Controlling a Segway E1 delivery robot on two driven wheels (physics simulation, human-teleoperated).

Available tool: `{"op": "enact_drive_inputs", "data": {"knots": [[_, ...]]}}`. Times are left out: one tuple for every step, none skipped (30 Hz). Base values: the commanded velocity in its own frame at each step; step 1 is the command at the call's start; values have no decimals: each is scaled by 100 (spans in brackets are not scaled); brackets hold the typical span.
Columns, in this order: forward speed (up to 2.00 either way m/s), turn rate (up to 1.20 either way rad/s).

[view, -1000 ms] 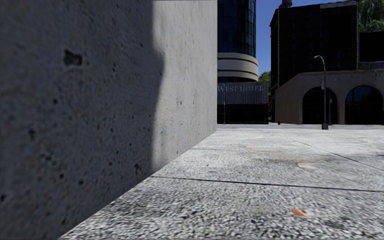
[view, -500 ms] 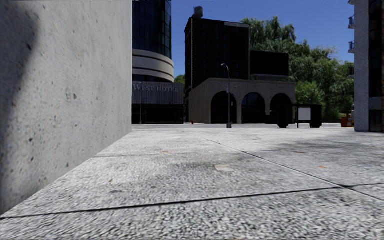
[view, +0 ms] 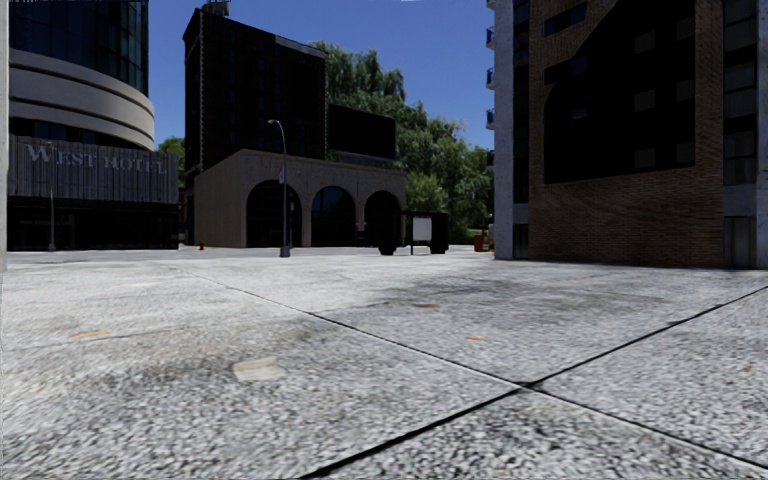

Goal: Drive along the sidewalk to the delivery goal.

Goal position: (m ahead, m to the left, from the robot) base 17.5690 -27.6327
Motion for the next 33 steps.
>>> {"op": "enact_drive_inputs", "data": {"knots": [[173,-105],[200,-105],[200,-105],[200,-105],[200,-105],[200,-105],[200,-105],[200,-105],[200,-106],[200,-106],[200,-106],[200,-106],[200,-106],[200,-106],[200,-106],[200,-106],[200,-106],[200,-106],[200,-106],[200,-106],[200,-106],[200,-106],[200,-106],[200,-106],[200,-106],[200,-106],[200,-106],[200,-106],[200,-106],[200,-106],[200,-98],[200,-77],[200,0]]}}
